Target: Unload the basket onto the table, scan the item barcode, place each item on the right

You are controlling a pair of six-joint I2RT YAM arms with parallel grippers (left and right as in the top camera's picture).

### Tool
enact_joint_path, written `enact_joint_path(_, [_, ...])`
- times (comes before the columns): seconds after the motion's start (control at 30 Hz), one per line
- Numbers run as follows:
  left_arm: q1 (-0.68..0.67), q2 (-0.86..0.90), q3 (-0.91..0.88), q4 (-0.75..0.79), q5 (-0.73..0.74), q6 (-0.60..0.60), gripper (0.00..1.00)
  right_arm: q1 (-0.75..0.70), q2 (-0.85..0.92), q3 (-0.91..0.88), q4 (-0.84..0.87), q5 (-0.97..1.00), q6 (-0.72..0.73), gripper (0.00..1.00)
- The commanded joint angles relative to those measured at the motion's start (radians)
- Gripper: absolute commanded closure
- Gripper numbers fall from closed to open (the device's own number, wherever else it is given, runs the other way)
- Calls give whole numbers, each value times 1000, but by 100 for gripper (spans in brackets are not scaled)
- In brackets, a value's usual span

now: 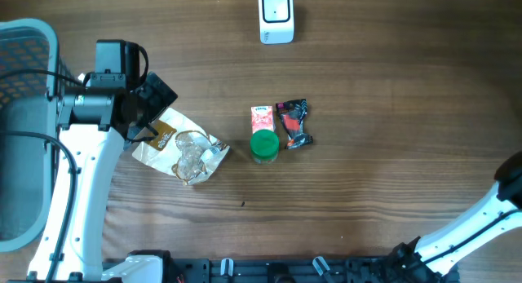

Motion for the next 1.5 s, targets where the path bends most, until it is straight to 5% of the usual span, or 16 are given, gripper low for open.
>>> enact_joint_path(0.0, [5, 2, 2, 0, -2, 15, 0, -7, 45, 14, 8, -17, 8, 75])
enact_joint_path(0.07, [5, 2, 2, -1, -2, 15, 0, -7, 50, 14, 6, -16, 6, 75])
enact_joint_path(0.17, [5, 2, 2, -1, -2, 15, 0, -8, 38, 14, -11, -16, 5, 60])
enact_joint_path(0.27, [5, 2, 2, 0, -2, 15, 0, -8, -30, 14, -21, -16, 6, 23])
enact_joint_path(0.53, [5, 2, 2, -1, -2, 16, 0, -8, -279, 14, -40, -91, 10, 1])
enact_joint_path(0.67, [5, 2, 2, -1, -2, 16, 0, -8, -368, 14, -62, -147, 17, 0])
enact_joint_path(0.97, [5, 2, 2, -1, -2, 15, 0, -9, -272, 14, -251, -163, 118, 0])
enact_joint_path(1.1, [5, 2, 2, 0, -2, 15, 0, 8, -209, 14, -273, -636, 13, 0])
enact_joint_path(1.2, [5, 2, 2, 0, -2, 15, 0, 142, -202, 14, -297, -858, -116, 0])
enact_joint_path(1.47, [5, 2, 2, 0, -2, 15, 0, 658, -201, -2, -339, -806, -175, 2])
